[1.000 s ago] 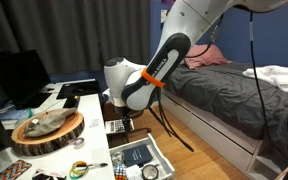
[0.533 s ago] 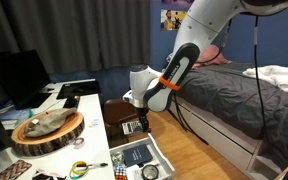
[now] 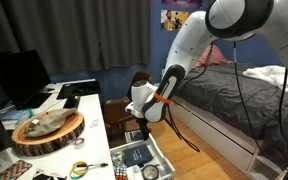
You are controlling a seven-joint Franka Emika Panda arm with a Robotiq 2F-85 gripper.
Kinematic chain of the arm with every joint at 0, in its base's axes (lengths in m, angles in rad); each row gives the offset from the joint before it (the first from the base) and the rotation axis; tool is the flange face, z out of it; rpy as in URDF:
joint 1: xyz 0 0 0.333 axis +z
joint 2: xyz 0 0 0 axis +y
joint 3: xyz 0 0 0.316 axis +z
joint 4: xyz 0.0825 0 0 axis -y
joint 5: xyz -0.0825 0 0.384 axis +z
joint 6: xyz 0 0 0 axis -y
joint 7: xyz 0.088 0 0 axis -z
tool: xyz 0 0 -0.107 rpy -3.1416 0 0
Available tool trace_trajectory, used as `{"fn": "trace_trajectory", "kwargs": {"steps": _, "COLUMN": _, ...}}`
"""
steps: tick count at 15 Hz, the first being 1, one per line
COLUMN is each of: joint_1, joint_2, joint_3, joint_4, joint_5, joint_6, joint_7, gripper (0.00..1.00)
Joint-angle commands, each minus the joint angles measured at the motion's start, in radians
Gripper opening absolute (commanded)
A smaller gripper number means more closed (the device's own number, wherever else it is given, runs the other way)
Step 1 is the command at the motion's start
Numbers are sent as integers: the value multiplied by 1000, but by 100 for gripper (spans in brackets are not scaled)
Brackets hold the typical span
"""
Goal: Put the calculator inside the drawer
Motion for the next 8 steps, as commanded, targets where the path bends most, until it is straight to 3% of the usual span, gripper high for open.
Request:
{"fn": "trace_trajectory", "kwargs": {"steps": 1, "joint_1": 0, "joint_2": 30, "joint_3": 5, "joint_4": 26, "joint_5": -2, "joint_6": -3, "joint_7": 0, "gripper": 78}}
{"fn": "trace_trajectory", "kwargs": {"steps": 5, "joint_1": 4, "joint_2": 73, "joint_3": 4, "joint_4": 69, "joint_5": -1, "joint_6": -3, "joint_7": -3, "gripper": 78}}
{"fn": "trace_trajectory", "kwargs": {"steps": 6, "joint_1": 5, "joint_2": 73, "joint_3": 4, "joint_4": 70, "joint_5": -1, "joint_6": -3, "joint_7": -3, "gripper": 53}}
{"fn": "trace_trajectory", "kwargs": {"steps": 8, "joint_1": -53, "joint_2": 116, "joint_3": 54, "joint_4": 117, "joint_5": 53, "joint_6": -48, "joint_7": -77, "gripper": 53}}
